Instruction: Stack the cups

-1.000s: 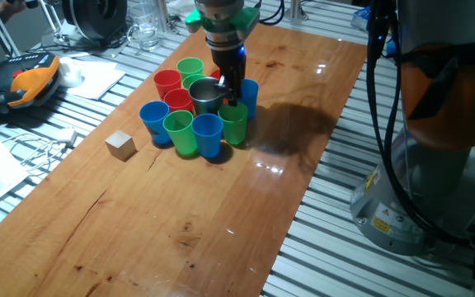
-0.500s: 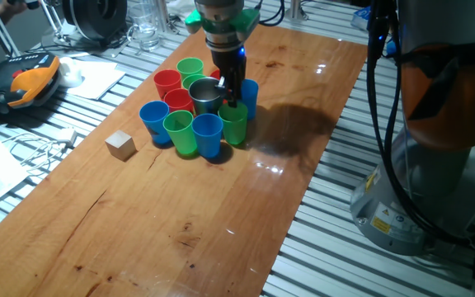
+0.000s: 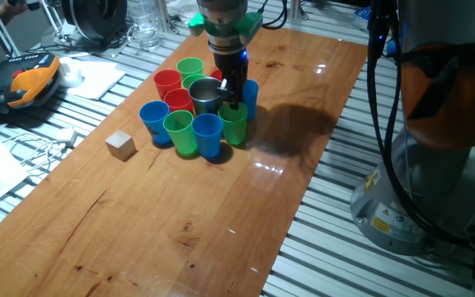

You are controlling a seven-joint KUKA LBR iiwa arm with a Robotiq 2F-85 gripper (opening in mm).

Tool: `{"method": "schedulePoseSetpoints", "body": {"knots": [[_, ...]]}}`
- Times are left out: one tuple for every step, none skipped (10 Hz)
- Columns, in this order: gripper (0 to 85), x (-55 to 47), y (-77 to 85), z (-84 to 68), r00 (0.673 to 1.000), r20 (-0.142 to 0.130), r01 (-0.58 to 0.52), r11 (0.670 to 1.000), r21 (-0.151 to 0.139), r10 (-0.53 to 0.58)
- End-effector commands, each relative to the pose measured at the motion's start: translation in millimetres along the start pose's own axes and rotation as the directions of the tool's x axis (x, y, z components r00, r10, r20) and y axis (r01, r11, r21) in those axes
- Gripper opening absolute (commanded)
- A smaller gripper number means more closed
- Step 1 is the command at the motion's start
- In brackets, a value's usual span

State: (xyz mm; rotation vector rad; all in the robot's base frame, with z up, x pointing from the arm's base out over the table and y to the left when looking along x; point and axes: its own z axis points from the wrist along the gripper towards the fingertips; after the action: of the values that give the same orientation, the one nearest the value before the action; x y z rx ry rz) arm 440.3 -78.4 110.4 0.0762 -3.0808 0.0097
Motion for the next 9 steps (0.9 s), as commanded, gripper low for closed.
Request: {"method": "schedulePoseSetpoints", "body": {"knots": [[34.0,0.3,0.0,0.6,1.000,0.003,0.000,1.000,0.000,0.000],[34.0,1.4,0.4,2.3,1.000,0.009,-0.002,1.000,0.000,0.002],[34.0,2.3,1.9,4.1,1.000,0.016,-0.006,1.000,0.001,0.006],[34.0,3.3,4.2,6.4,1.000,0.025,-0.011,1.000,0.001,0.011],[34.0,3.7,5.8,8.6,0.999,0.031,-0.014,1.000,0.003,0.014],[34.0,3.0,5.9,9.4,0.999,0.034,-0.014,1.000,0.003,0.014],[34.0,2.7,5.9,9.5,0.999,0.037,-0.011,1.000,0.003,0.011],[34.0,2.5,5.8,9.3,0.999,0.037,-0.001,1.000,-0.001,0.001],[17.0,2.4,5.8,9.1,0.999,0.034,0.014,1.000,-0.004,-0.014]]}}
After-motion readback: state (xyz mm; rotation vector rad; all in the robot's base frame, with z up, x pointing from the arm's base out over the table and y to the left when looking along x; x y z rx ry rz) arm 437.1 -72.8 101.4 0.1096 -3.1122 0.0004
